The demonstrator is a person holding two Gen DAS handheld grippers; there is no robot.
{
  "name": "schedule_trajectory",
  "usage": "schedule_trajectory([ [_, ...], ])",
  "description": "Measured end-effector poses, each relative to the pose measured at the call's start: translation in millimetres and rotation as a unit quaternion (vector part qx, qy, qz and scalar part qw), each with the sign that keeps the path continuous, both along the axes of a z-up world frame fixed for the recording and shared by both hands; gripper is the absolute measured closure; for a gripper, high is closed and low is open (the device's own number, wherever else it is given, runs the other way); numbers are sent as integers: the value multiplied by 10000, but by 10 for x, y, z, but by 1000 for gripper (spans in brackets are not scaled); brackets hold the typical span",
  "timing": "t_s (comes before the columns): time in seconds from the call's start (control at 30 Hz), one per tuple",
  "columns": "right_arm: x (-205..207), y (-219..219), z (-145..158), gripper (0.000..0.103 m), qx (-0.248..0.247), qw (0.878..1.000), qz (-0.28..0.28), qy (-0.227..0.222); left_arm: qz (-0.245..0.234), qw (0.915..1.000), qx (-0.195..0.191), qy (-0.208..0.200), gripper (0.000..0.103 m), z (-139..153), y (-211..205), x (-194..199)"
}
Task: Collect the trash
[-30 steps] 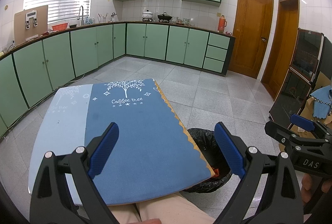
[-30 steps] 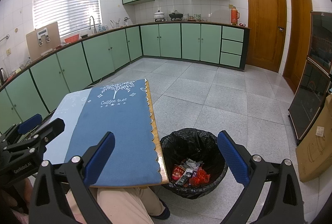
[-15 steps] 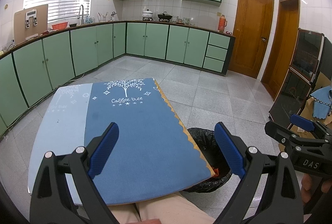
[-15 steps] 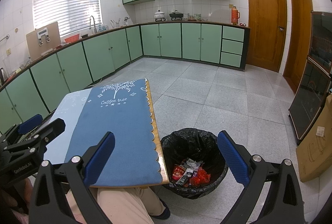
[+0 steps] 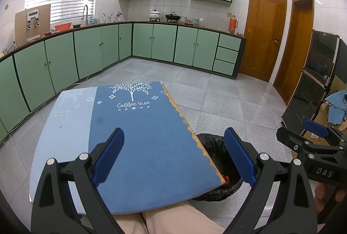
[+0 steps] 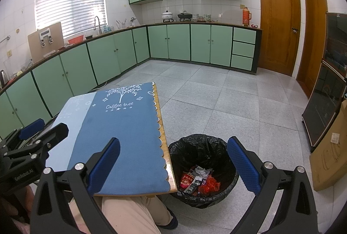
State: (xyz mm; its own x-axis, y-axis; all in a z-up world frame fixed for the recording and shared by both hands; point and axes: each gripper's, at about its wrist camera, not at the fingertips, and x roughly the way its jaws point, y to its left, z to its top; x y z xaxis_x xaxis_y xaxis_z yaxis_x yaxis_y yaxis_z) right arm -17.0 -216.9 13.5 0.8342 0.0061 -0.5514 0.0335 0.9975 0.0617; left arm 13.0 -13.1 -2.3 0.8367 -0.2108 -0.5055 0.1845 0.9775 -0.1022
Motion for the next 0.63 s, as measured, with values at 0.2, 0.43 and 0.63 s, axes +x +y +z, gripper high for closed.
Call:
schedule_trajectory([
  [0.2,1,1,1,6,4,10000,3,1,19,10000,-27,7,13,-20,43,8],
  [0.43,0,4,-1,6,4,10000,-13,-3,19,10000,-26,17,13,-18,29,-8],
  [0.63,3,7,-1,6,4,10000,0,4,22,10000,-25,20,13,-12,30,-2],
])
